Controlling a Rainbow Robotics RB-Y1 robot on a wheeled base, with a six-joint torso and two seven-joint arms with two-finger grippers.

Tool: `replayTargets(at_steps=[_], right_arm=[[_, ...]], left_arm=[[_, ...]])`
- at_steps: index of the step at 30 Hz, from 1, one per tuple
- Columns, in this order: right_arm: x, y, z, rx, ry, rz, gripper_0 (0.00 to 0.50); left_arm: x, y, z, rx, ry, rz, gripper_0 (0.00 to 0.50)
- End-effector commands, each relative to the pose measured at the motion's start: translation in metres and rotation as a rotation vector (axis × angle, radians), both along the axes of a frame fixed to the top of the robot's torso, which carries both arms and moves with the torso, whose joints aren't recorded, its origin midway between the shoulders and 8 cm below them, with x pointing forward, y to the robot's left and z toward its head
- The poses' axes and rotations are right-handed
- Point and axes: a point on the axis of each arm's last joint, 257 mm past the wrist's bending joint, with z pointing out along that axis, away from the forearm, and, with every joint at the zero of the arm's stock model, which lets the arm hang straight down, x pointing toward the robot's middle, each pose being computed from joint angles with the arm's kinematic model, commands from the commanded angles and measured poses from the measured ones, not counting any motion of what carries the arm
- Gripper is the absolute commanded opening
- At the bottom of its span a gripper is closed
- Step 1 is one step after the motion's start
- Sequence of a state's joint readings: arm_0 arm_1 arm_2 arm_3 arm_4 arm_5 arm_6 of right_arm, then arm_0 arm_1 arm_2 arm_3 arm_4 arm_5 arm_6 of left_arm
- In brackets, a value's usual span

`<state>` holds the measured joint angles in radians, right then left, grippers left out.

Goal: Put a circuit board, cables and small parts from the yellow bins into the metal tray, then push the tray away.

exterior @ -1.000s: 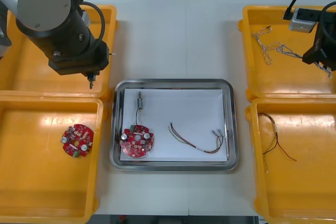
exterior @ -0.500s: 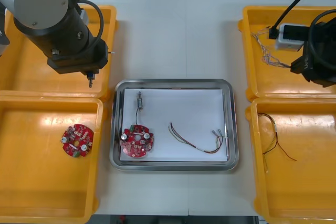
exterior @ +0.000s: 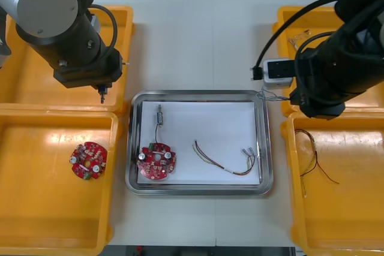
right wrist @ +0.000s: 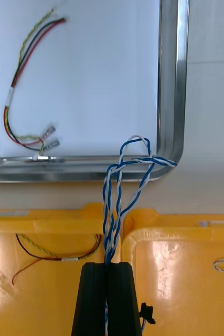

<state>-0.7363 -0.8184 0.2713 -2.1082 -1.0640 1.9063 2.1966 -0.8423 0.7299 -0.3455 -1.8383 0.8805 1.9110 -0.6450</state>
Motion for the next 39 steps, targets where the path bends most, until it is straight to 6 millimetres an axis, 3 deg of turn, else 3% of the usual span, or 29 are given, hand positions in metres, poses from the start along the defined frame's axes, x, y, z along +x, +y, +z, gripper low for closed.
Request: replayTargets(at_steps=[1, 11, 19, 27, 39], right_arm=[[0.0, 0.05, 0.013, -0.012, -0.049, 0.055, 0.0], [0.008, 0.104, -0.001, -0.048, -0.046, 0.084, 0.0], [0.023, 0.13, -0.041, -0.046, -0.035, 0.095, 0.0], [0.035, 0.143, -0.072, -0.058, -0.067, 0.11, 0.0], [0.045, 0.143, -0.114, -0.055, -0.063, 0.095, 0.0]], left_arm=[[0.001, 0.017, 0.013, 0.019, -0.032, 0.002, 0.0], [0.002, 0.021, 0.011, 0.025, -0.034, 0.015, 0.0], [0.002, 0.022, 0.011, 0.026, -0.037, 0.018, 0.0], [0.001, 0.025, 0.007, 0.029, -0.031, 0.025, 0.0], [-0.001, 0.025, 0.004, 0.027, -0.021, 0.021, 0.0]])
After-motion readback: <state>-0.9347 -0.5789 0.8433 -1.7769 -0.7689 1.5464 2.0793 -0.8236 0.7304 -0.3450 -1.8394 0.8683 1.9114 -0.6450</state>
